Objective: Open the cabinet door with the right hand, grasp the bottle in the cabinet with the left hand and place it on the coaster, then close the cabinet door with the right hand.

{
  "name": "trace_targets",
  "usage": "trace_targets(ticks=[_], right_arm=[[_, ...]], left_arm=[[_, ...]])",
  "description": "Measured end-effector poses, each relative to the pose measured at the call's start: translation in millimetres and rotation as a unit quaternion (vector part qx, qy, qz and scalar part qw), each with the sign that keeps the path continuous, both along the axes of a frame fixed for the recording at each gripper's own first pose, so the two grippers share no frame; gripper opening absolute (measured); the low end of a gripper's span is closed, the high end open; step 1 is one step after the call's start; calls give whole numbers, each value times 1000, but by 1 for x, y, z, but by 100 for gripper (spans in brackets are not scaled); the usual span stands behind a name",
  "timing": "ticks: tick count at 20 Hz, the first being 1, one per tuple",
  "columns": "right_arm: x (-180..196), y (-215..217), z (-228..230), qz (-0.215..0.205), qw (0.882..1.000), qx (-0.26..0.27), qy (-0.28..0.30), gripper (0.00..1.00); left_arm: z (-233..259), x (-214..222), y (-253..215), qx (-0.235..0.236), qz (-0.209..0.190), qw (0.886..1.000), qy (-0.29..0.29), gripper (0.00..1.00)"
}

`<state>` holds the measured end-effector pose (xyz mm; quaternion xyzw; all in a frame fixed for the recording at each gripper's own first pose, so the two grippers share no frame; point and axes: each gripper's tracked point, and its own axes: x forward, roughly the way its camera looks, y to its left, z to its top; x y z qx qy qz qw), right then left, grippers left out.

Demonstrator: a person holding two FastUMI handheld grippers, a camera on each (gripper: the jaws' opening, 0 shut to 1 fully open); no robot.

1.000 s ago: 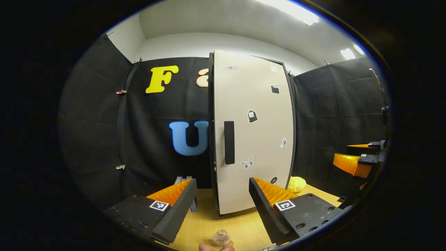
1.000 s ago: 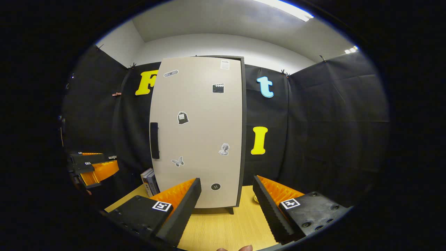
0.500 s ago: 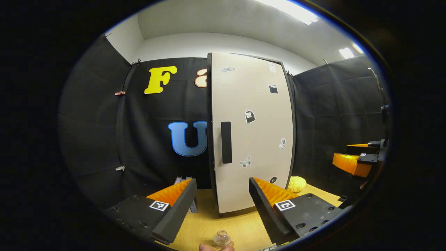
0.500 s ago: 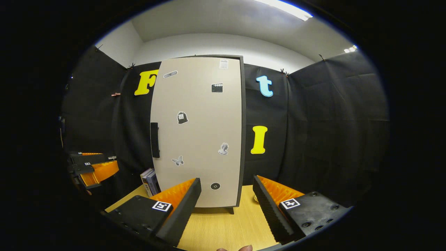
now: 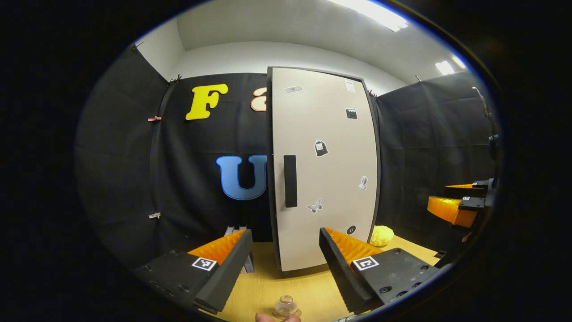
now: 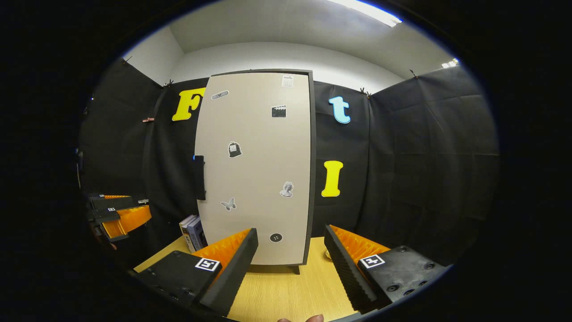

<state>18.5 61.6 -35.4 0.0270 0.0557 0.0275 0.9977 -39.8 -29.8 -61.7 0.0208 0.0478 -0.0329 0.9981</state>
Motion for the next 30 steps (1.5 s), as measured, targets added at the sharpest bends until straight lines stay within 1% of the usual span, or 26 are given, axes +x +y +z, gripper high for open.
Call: trace_targets(ticks=[18, 30], right_arm=[[4, 0, -2, -6, 1000, 4, 4, 97], [15, -4, -3, -6, 1000, 4, 4, 97]], left_arm=[[-3, 11, -5, 0, -7, 1000, 4, 95], [-3, 17, -7, 2, -7, 1000, 3, 95]])
